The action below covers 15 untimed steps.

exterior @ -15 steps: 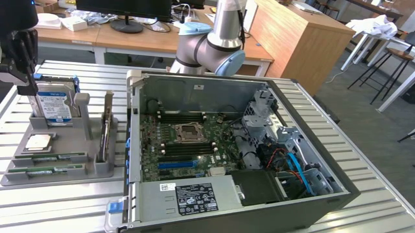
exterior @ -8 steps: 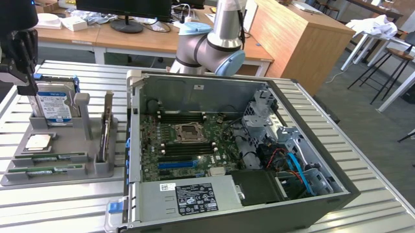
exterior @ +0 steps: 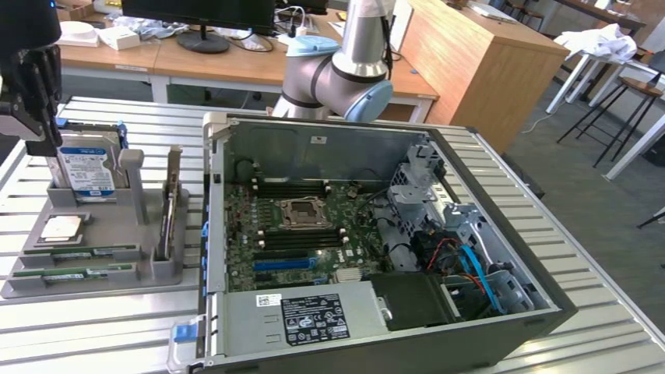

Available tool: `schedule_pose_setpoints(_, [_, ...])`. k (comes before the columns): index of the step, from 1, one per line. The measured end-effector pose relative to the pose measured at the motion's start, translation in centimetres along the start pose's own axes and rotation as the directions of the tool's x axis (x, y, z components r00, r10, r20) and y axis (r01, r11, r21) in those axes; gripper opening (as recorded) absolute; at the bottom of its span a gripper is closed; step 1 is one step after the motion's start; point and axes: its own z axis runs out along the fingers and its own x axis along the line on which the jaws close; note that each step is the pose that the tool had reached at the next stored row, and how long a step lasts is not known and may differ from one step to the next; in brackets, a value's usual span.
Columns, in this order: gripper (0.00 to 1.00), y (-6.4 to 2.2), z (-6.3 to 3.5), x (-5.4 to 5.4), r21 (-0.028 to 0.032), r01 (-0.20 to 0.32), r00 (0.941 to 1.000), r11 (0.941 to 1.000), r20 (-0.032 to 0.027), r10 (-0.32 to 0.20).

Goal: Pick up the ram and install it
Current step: 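Pick up the ram and move it above insertion slot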

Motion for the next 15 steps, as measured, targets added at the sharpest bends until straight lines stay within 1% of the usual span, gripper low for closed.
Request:
schedule_pose_setpoints(6, [0.25, 0.0, 0.0, 0.0, 0.0, 0.0, 1.0, 1.0, 0.0, 0.0])
schedule_pose_setpoints(7, [0.31, 0.0, 0.0, 0.0, 0.0001, 0.0, 1.0, 1.0, 0.0, 0.0])
schedule_pose_setpoints(11, [0.31, 0.0, 0.0, 0.0, 0.0001, 0.0, 1.0, 1.0, 0.0001, 0.0])
schedule_pose_setpoints(15, [0.31, -0.01, 0.27, 0.01, 0.0004, 0.0, 1.0, 1.0, 0.0001, 0.0])
